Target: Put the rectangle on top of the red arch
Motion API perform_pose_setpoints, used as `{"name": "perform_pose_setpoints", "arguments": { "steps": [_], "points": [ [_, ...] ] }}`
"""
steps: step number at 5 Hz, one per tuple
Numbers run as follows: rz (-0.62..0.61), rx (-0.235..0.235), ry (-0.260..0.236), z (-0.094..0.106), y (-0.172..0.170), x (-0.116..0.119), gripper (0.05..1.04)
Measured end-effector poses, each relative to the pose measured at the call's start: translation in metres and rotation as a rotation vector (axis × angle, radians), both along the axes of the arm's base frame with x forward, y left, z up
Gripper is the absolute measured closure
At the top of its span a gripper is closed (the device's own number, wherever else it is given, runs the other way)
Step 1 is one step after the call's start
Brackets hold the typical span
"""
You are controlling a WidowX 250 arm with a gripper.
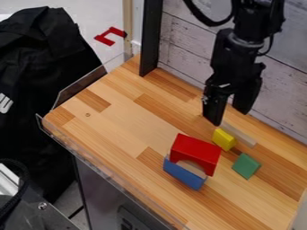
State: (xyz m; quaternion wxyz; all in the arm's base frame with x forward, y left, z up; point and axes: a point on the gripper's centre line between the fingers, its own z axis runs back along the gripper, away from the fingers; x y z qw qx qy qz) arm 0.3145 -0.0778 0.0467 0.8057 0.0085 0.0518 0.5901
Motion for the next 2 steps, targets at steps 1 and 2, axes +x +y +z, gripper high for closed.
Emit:
{"name": "perform_pose_setpoints", "arguments": {
  "steps": [1,2],
  "points": [
    [0.075,0.000,-0.025,-0.004,0.000,0.006,0.086],
    [0.142,0.007,-0.004,-0.015,0.001,0.006,0.086]
  ]
}}
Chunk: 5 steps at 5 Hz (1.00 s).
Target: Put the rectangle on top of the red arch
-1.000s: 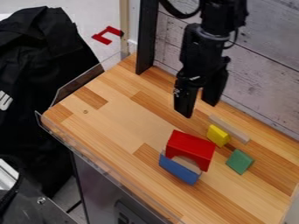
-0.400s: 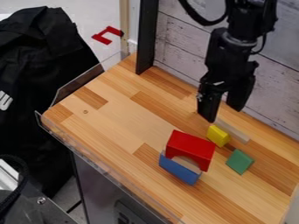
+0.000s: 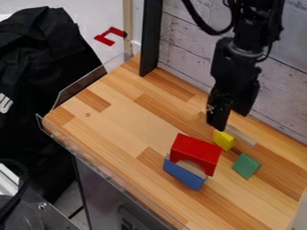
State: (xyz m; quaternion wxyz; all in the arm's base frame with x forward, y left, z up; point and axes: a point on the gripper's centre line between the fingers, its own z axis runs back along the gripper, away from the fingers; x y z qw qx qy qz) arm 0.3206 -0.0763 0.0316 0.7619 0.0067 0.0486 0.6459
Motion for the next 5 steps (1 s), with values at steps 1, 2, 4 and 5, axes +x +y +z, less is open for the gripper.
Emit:
{"name": "perform_pose_setpoints", "arguments": {
  "steps": [1,2,4,5],
  "points": [
    [0.020,-0.011,0.003,-0.005,-0.002,0.001,0.089],
    [0.036,-0.003,0.017,-0.013,-0.004,0.000,0.105],
    [0.060,0.003,0.028,-0.025,-0.004,-0.006,0.090],
    [0.069,-0.005,0.012,-0.027,-0.006,0.000,0.105]
  ]
}}
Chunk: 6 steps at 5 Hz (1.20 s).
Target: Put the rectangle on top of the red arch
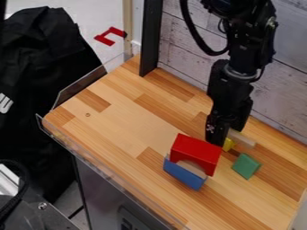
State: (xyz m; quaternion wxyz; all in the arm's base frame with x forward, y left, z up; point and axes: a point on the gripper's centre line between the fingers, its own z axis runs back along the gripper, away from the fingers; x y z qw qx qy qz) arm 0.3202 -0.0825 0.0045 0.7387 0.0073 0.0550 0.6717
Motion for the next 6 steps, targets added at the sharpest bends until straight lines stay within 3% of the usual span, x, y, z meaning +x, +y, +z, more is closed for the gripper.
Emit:
{"name": "perform_pose_setpoints", "arguments": {
  "steps": [1,3,4,5,6],
  "points": [
    [0.007,-0.013,0.001,-0.005,-0.003,0.005,0.208],
    [-0.002,-0.017,-0.004,-0.005,-0.004,0.006,0.797],
    [-0.010,-0.011,0.001,-0.005,-0.003,0.005,0.938],
    [-0.022,0.003,-0.025,0.009,0.000,0.007,0.959],
    [0.003,0.023,-0.163,0.060,0.006,0.012,0.959]
  ]
}}
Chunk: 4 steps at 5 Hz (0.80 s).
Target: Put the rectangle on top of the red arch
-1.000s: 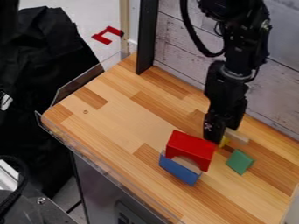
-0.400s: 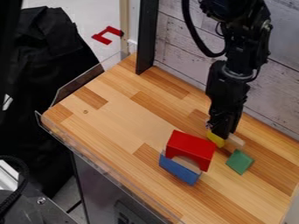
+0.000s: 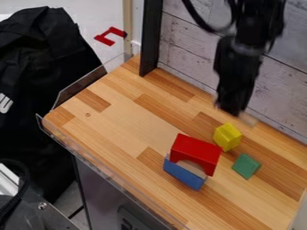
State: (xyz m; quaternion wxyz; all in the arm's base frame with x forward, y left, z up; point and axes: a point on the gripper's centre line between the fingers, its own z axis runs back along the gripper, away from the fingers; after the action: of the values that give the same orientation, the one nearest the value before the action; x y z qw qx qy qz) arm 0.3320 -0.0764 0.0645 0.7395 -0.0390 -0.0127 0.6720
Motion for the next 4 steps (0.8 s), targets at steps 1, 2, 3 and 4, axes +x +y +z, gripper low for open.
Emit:
{"name": "perform_pose_setpoints", "arguments": {
  "steps": [1,2,3,4],
  "points": [
    [0.045,0.010,-0.072,0.032,0.006,-0.010,0.959],
    [0.068,-0.009,-0.101,0.046,0.009,-0.027,0.959],
    [0.097,-0.013,-0.022,0.036,0.015,-0.047,0.959],
    [0.107,-0.006,0.067,0.020,0.018,-0.068,0.959]
  ]
}}
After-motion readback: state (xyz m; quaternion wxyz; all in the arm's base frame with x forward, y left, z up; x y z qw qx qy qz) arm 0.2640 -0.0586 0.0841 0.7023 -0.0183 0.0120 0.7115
